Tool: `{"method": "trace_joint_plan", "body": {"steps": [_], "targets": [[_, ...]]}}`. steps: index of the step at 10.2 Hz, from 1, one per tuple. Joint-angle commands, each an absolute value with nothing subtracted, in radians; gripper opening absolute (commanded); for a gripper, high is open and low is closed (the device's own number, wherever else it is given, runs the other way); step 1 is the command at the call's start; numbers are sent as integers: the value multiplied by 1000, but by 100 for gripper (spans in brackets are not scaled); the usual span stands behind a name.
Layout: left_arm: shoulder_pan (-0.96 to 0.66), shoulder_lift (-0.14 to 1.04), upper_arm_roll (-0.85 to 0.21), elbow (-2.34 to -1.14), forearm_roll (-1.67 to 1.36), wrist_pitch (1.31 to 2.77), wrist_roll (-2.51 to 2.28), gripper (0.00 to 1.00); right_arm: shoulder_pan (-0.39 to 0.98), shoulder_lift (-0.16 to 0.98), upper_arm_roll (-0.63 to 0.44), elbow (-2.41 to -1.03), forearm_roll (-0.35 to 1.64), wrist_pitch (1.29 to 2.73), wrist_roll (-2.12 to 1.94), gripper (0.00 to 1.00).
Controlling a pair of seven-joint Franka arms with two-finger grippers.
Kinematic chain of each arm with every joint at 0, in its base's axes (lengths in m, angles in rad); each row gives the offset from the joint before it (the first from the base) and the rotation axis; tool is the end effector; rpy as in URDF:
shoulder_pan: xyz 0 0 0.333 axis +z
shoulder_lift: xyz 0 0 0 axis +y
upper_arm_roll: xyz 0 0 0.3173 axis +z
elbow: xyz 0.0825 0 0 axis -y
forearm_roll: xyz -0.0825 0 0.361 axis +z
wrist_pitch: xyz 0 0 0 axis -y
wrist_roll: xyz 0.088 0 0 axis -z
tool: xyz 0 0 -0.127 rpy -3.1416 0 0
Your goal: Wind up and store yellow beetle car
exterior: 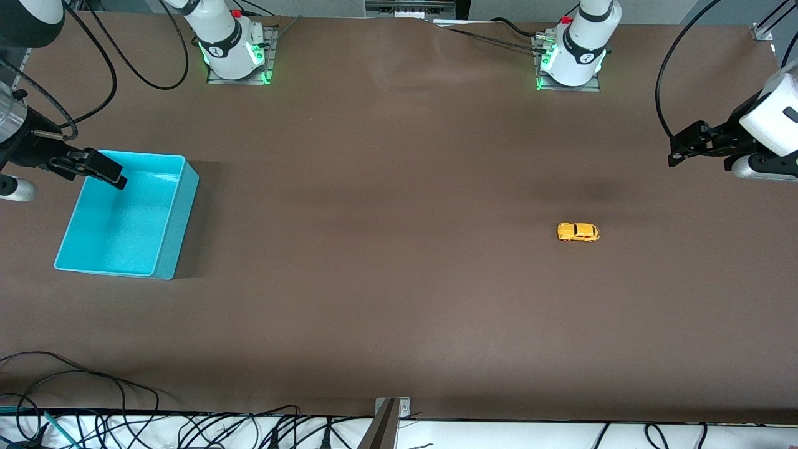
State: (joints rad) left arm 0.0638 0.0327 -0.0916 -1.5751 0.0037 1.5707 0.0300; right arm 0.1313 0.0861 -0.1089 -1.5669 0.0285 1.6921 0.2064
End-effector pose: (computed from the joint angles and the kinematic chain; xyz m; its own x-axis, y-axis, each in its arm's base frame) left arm 0.5397 -0.0138 0.5864 0.9976 -0.0578 -0.0370 -0.0578 -0.9983 0.0004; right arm 0.5685 0.0185 0.5714 0.9820 -0.1856 0.0348 -0.1847 -0.9824 -0.0268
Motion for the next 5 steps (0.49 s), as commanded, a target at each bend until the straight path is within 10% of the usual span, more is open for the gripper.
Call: {"method": "trace_joint_plan", "body": {"steps": [1,5], "targets": [[58,48,-89,-1542,14,1549,18,100,126,94,-106,-1549,29,1686,225,100],[58,48,-89,-1540,14,1548,18,100,120,95,-107,-1549,29,1692,224,100]]}}
